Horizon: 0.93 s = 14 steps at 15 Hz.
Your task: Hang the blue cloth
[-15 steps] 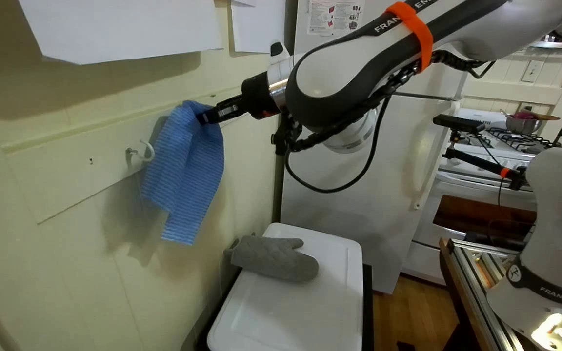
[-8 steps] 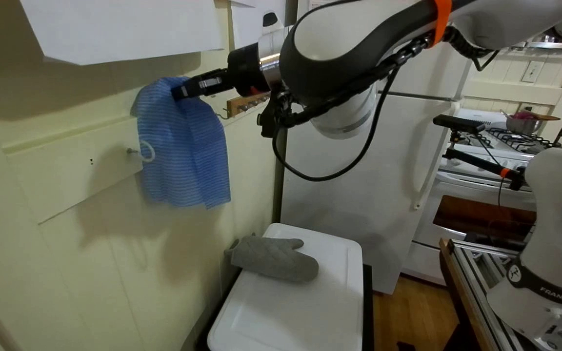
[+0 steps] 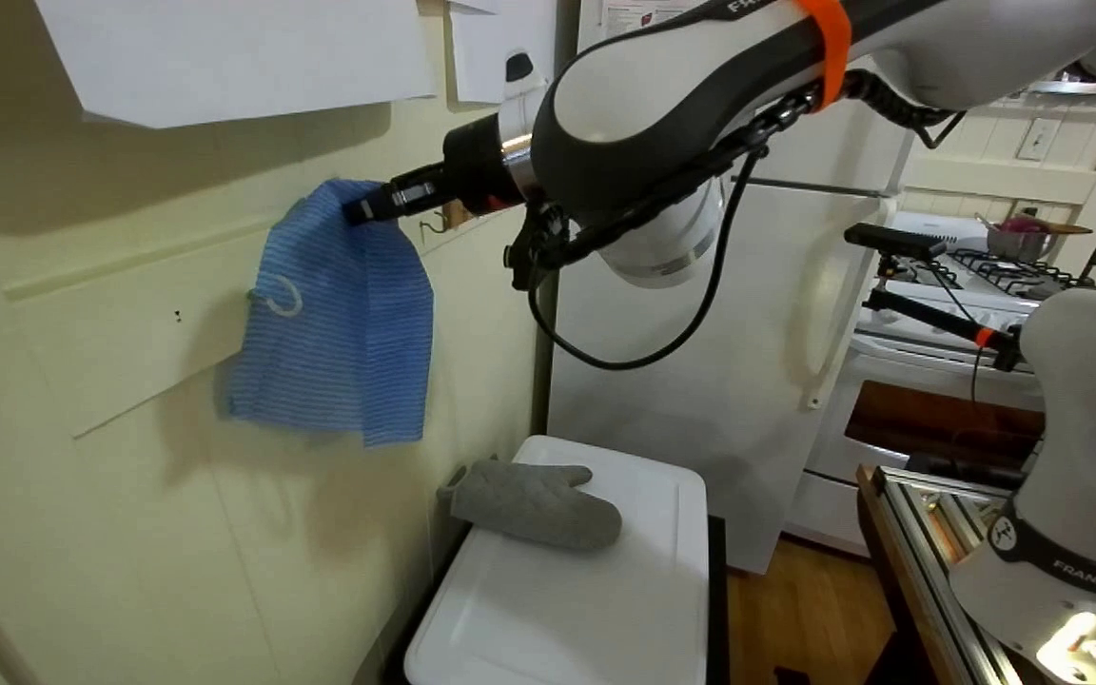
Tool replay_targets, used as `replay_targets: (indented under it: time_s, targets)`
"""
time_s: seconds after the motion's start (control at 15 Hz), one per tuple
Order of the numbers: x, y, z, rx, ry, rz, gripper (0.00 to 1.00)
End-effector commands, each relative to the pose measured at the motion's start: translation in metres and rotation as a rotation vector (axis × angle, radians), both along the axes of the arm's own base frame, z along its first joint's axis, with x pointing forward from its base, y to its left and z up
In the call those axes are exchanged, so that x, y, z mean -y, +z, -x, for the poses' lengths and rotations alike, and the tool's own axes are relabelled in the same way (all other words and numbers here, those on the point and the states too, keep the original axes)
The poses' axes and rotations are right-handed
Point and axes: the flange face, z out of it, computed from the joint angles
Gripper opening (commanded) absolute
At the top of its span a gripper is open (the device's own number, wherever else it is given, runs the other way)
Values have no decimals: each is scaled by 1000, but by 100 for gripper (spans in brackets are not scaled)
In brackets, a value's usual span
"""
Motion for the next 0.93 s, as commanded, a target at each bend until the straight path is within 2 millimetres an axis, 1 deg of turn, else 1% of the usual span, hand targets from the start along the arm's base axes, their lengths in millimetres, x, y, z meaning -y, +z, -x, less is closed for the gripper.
replay_targets:
  time_s: [0.0,0.27,0.33,0.4,0.47,0.67,0.73,0.87]
  targets:
    - [0,-11,-6,-49,18,-2,0]
    - [-12,-11,-7,-72,61,-11,0]
    - [-14,-10,-6,-75,67,-12,27]
    - [-16,-10,-5,-73,67,-10,29]
    - [-17,-10,-4,-76,69,-13,35]
    - [-16,-11,-2,-79,65,-11,57]
    - [-14,-12,-1,-86,62,-11,66]
    - [-8,-19,3,-118,53,-22,79]
